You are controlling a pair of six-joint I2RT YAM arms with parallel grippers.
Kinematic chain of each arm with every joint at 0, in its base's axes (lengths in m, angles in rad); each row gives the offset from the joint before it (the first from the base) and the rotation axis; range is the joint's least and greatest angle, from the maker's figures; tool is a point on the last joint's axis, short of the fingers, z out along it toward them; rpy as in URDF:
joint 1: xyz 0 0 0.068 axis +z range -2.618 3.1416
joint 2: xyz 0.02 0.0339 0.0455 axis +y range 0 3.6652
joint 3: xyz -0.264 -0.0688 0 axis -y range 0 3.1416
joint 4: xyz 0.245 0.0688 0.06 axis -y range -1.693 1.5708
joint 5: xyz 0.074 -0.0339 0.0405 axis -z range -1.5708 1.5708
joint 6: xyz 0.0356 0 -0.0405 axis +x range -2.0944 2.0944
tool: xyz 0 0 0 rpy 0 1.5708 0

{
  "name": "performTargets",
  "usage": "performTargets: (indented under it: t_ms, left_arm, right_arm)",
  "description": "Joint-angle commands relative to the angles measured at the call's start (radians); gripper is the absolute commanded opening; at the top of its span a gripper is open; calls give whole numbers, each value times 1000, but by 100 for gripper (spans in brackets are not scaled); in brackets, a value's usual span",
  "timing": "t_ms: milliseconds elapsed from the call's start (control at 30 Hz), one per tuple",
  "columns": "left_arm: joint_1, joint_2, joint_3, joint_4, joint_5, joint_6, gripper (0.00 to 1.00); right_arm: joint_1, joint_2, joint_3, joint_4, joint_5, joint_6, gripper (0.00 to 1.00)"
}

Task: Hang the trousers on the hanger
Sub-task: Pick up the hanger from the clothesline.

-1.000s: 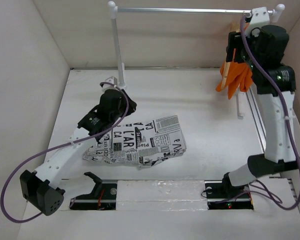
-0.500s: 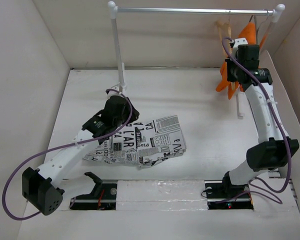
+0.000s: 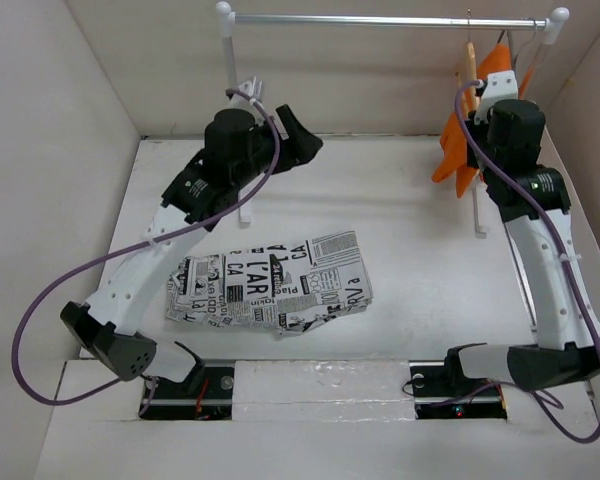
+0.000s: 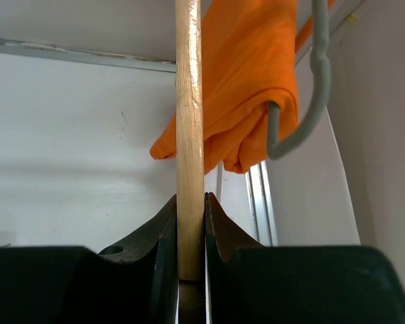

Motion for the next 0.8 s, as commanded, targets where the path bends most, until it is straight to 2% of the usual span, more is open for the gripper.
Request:
performTargets:
  t_ms: [0, 167, 233, 333, 433, 633, 767]
  left_arm:
    - [-36, 116, 176, -18, 102, 23, 66]
    - [-119, 254, 396, -45, 159, 3, 69]
    - [-151, 320, 479, -61, 156, 0, 69]
    - [-182, 374, 527, -29, 194, -37, 71]
    - [-206, 415, 589, -15, 188, -53, 73]
    - [-206, 468, 608, 33, 189, -92, 74]
    - [-215, 480, 587, 47, 177, -89, 75]
  right_arm:
    - [13, -79, -119, 184, 73, -50, 0]
    - [-22, -118, -187, 174, 20, -43, 0]
    - [-60, -159, -241, 287, -79, -55, 0]
    - [-86, -173, -239, 308, -168, -61, 0]
    - [-67, -182, -227, 252, -181, -80, 0]
    - [38, -372, -423, 213, -227, -9, 0]
    - [87, -419, -489, 177, -209, 9, 0]
